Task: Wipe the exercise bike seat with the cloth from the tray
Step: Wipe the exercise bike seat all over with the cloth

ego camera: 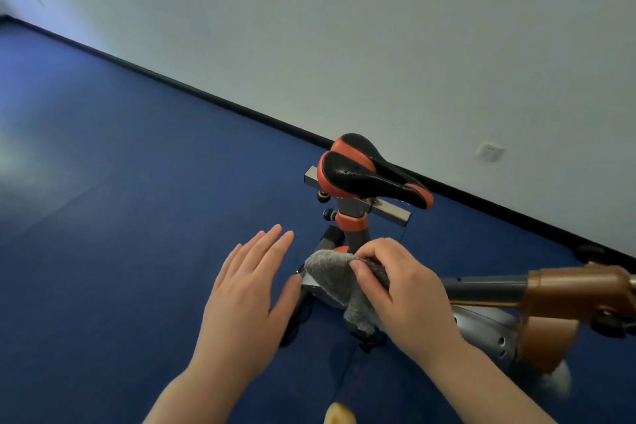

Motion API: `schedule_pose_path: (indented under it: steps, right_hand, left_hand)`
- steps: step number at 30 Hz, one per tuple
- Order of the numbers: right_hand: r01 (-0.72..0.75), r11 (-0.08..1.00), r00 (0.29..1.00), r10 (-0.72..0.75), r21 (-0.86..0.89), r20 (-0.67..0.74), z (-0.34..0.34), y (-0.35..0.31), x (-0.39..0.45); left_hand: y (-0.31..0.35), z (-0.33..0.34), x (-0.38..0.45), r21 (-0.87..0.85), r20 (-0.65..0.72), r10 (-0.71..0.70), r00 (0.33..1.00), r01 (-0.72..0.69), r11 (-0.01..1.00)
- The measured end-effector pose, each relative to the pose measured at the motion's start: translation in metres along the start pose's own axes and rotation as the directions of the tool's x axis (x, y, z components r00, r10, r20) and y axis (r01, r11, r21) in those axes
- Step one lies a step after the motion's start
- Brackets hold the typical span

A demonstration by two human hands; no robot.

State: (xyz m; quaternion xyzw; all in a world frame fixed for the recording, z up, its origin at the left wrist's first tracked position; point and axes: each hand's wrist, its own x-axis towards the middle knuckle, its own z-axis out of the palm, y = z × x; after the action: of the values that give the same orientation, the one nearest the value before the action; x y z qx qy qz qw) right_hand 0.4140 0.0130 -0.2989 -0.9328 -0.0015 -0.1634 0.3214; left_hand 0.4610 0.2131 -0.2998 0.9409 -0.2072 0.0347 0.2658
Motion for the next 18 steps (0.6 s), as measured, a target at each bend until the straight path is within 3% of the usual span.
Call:
schedule_pose_path:
  steps: [7,11,18]
  right_hand:
    - [-0.089,0.996,0.996,0.089,-0.003,-0.008,0.026,0.002,0.054]
    - [-0.185,0.982,0.98,0.183,-0.031,-0.073,0.052,0.002,0.091]
    - [-0.423,0.906,0.866,0.413,0.028,-0.28,0.088,-0.013,0.141]
  left_hand:
    - [-0.041,0.001,0.056,-0.026,0.064,0.006,0.998,-0.004,1.0]
    - [-0.071,0.0,0.106,-0.039,0.137,0.092,0.986,-0.087,0.995]
    - [-0.125,-0.013,0.195,-0.073,0.298,0.316,0.901,-0.309,0.948]
